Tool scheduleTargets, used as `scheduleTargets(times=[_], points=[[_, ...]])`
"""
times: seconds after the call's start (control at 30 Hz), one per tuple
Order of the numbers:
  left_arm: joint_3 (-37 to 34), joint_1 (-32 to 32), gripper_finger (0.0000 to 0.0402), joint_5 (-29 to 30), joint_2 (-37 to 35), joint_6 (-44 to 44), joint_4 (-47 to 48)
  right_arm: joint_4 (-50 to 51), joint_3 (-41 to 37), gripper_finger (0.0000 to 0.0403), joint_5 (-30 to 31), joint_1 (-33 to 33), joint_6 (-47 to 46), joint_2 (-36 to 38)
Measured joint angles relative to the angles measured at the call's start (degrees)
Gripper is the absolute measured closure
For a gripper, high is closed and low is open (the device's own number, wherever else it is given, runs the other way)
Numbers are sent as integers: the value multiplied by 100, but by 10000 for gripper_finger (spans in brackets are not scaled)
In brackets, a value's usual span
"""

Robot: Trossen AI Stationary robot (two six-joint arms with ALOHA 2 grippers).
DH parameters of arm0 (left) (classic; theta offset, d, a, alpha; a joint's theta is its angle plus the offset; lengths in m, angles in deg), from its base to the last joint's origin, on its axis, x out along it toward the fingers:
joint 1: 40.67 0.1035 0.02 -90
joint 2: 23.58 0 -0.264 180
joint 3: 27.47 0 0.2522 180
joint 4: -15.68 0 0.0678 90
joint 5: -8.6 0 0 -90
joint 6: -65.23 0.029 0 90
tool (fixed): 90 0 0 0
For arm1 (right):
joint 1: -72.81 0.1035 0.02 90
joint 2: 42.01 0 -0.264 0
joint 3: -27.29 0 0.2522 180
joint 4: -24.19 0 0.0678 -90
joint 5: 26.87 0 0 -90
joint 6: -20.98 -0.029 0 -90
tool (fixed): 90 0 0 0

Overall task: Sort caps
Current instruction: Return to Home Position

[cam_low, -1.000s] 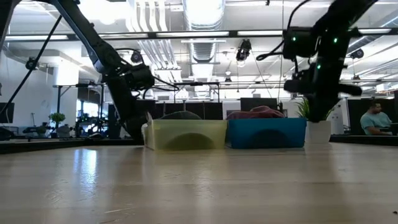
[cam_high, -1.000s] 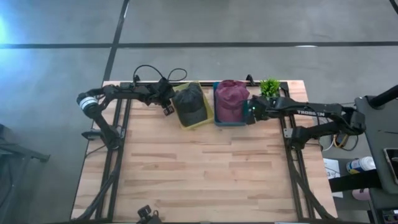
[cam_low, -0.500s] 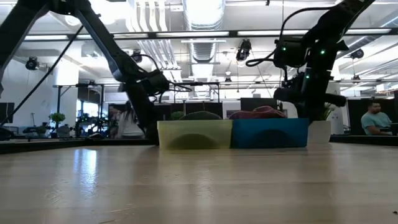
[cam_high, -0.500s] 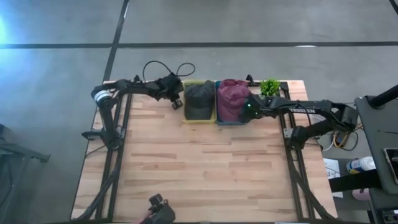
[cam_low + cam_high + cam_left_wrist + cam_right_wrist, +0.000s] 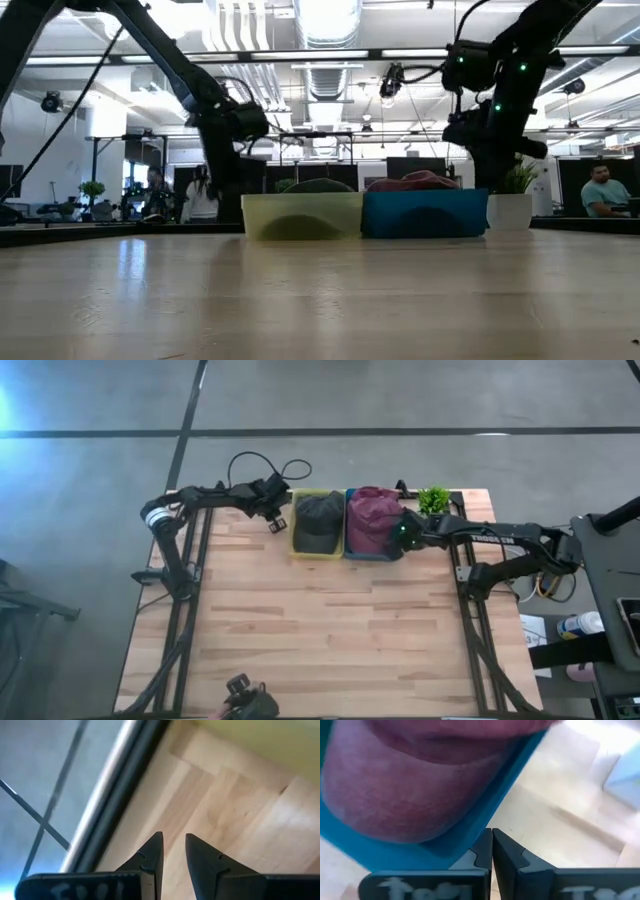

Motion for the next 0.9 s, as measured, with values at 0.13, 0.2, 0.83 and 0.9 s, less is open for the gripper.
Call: scheduleTargets(times=[0.13, 0.2, 0.83, 0.9], points=[[-5, 0, 326, 70, -448, -33, 205, 179, 138, 394, 21, 17, 617, 326], [-59, -21, 326, -26, -865, -224, 474, 229, 283, 394, 9, 111, 1081, 613], [-2336, -3786, 326, -1337, -5039, -5653, -1143, 258, 584, 394, -135, 2305, -622, 2990], [-2636, -4349, 326, -1356, -5270, -5126, -1988, 177, 527, 394, -154, 2580, -180, 3101]])
